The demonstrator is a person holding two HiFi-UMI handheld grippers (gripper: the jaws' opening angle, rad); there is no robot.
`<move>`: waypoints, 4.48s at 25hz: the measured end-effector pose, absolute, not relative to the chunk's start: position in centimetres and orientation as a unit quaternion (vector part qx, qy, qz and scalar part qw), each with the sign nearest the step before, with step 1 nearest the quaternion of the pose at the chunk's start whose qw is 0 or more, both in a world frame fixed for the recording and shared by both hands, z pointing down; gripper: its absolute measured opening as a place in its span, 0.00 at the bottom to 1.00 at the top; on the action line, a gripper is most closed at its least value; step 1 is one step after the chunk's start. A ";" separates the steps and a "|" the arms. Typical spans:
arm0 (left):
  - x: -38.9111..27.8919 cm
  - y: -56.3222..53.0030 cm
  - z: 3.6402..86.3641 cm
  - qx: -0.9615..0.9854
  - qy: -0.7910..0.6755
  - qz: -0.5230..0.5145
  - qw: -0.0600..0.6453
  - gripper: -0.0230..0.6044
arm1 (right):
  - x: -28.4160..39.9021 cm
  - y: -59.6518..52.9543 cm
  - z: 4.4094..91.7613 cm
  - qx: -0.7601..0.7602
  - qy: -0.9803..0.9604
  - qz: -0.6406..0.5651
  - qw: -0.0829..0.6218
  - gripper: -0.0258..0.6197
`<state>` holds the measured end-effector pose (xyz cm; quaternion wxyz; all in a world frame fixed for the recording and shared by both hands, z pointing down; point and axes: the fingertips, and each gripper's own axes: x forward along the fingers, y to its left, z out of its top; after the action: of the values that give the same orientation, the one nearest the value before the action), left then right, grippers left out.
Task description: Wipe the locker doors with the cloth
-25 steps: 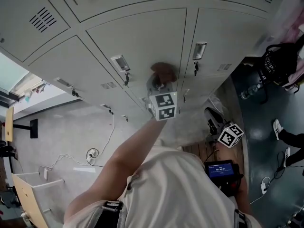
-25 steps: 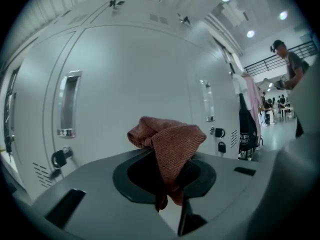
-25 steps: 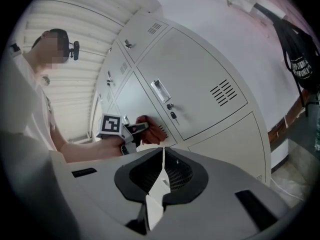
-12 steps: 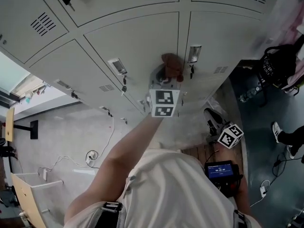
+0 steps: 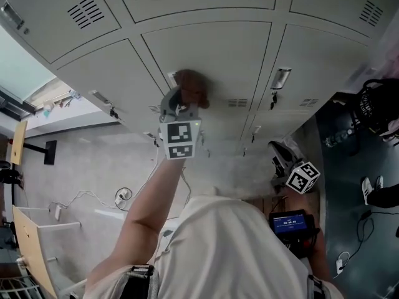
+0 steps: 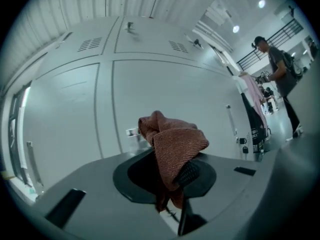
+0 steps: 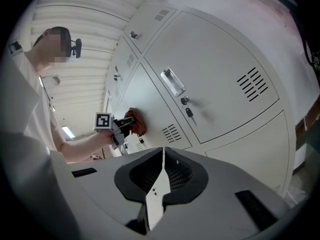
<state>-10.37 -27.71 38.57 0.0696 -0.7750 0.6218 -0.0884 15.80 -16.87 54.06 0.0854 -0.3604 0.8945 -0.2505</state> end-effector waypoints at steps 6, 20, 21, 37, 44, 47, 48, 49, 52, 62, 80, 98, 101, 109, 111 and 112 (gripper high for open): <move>-14.6 -26.6 38.3 -0.791 0.603 -0.085 0.062 0.16 | 14.3 -17.2 54.3 -0.355 0.897 -0.251 0.077 0.08; -14.6 -27.0 36.3 -0.702 0.708 -0.039 0.063 0.16 | 15.3 -16.4 54.7 -0.380 0.886 -0.253 0.082 0.08; -13.8 -27.0 36.2 -0.704 0.705 -0.036 0.069 0.16 | 15.5 -16.3 54.7 -0.383 0.885 -0.253 0.082 0.08; 9.6 -29.1 35.6 -0.851 0.502 -0.075 0.135 0.16 | 18.9 -13.9 54.9 -0.421 0.866 -0.252 0.100 0.08; 4.5 -28.9 31.6 -0.841 0.529 -0.014 0.112 0.16 | 18.4 -14.1 54.6 -0.417 0.867 -0.251 0.103 0.08; -1.5 -28.3 29.8 -0.817 0.561 0.000 0.129 0.16 | 18.0 -14.6 54.7 -0.411 0.870 -0.253 0.099 0.08; -3.5 -28.1 29.3 -0.809 0.573 0.004 0.131 0.16 | 17.8 -14.8 54.8 -0.409 0.871 -0.254 0.097 0.08; -5.4 -27.9 28.9 -0.800 0.586 0.008 0.131 0.16 | 17.6 -15.0 54.8 -0.407 0.872 -0.255 0.096 0.08; -11.0 -27.5 29.3 -0.773 0.624 0.008 0.114 0.16 | 16.4 -15.7 54.6 -0.397 0.877 -0.254 0.095 0.08; -17.5 -26.4 28.3 -0.684 0.717 -0.004 0.135 0.16 | 14.9 -16.2 55.0 -0.382 0.884 -0.259 0.082 0.08; 8.5 -28.9 23.7 -0.850 0.498 -0.011 0.173 0.16 | 20.2 -13.6 54.8 -0.442 0.853 -0.253 0.111 0.08; -7.7 -27.7 20.9 -0.801 0.568 0.005 0.188 0.16 | 15.9 -16.1 54.2 -0.397 0.876 -0.255 0.099 0.08; -11.9 -27.3 21.5 -0.787 0.585 -0.007 0.196 0.16 | 14.7 -16.5 54.1 -0.384 0.882 -0.255 0.095 0.08; -18.5 -26.5 20.7 -0.742 0.627 -0.075 0.224 0.16 | 13.9 -16.5 53.6 -0.360 0.889 -0.262 0.104 0.08; -19.1 -25.7 20.1 -0.734 0.634 -0.075 0.232 0.16 | 13.7 -16.4 52.1 -0.344 0.892 -0.263 0.129 0.08; -19.3 -25.3 20.2 -0.738 0.633 -0.066 0.225 0.16 | 13.5 -16.5 51.3 -0.335 0.896 -0.259 0.137 0.08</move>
<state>-19.30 -25.25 20.16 0.2247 -0.7383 0.6326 -0.0656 13.49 -16.48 51.28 0.1371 -0.3346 0.8957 -0.2587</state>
